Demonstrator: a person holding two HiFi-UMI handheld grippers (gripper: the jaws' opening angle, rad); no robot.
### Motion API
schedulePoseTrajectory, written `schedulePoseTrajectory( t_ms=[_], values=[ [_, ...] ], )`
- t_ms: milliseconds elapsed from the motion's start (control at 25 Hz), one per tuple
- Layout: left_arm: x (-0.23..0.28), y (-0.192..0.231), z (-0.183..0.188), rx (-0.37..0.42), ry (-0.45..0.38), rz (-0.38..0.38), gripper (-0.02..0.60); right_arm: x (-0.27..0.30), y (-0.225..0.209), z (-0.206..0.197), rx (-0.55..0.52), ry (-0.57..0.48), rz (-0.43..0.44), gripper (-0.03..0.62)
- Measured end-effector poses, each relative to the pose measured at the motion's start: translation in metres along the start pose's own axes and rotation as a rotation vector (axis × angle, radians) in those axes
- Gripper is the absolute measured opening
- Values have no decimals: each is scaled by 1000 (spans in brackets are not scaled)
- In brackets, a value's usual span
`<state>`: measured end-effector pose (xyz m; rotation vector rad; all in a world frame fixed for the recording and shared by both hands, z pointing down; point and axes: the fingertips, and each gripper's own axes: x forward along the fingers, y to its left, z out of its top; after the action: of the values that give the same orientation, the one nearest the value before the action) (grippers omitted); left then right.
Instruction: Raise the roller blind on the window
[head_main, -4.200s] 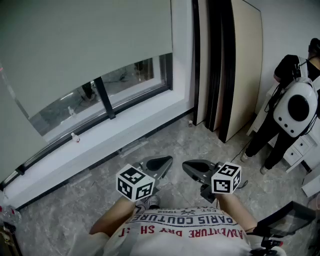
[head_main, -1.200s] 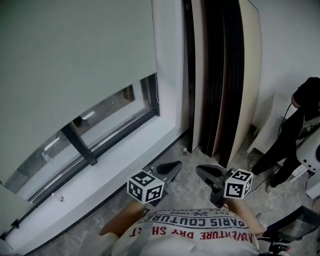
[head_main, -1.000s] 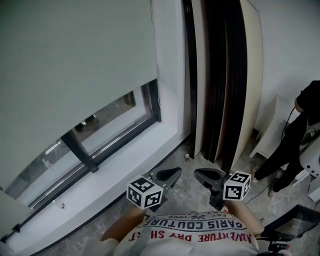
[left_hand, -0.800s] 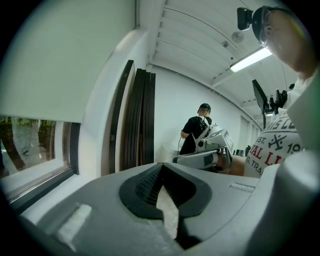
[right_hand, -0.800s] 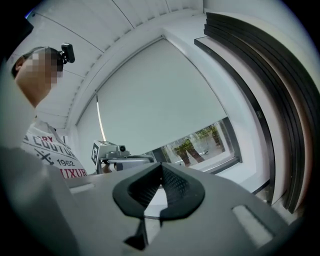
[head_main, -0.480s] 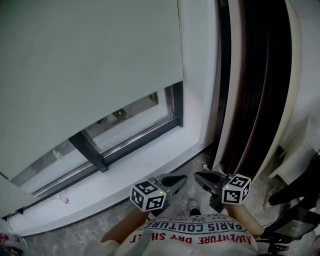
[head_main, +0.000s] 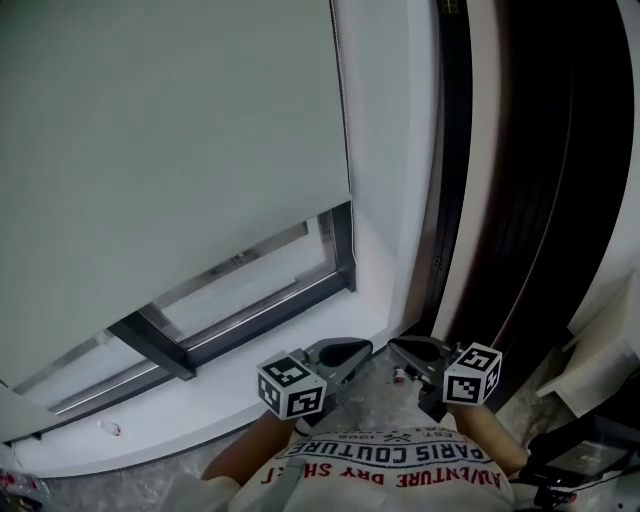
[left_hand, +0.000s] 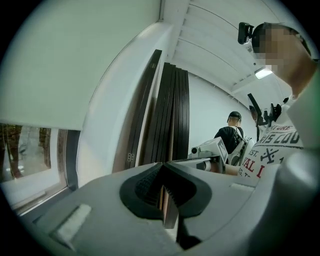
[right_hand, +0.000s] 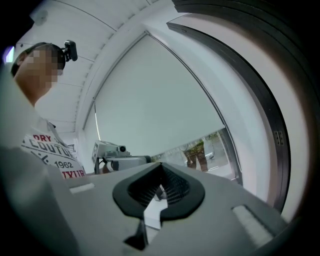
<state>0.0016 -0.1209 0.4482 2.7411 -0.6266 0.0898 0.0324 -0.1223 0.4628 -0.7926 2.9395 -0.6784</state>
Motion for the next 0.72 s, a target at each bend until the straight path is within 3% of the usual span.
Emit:
schedulePoseTrajectory(
  t_ms=[160,480,720],
  values=[
    [30,24,25,38,-37,11,2,-3,-33,25,-14,-15,-2,1],
    [53,42,50,71,-39,-24,2,-4,-59,43,-19,-43,-2,1],
    [71,93,76,87,-60,4,2,11,-97,56,-12,-48,-20,0]
  ],
)
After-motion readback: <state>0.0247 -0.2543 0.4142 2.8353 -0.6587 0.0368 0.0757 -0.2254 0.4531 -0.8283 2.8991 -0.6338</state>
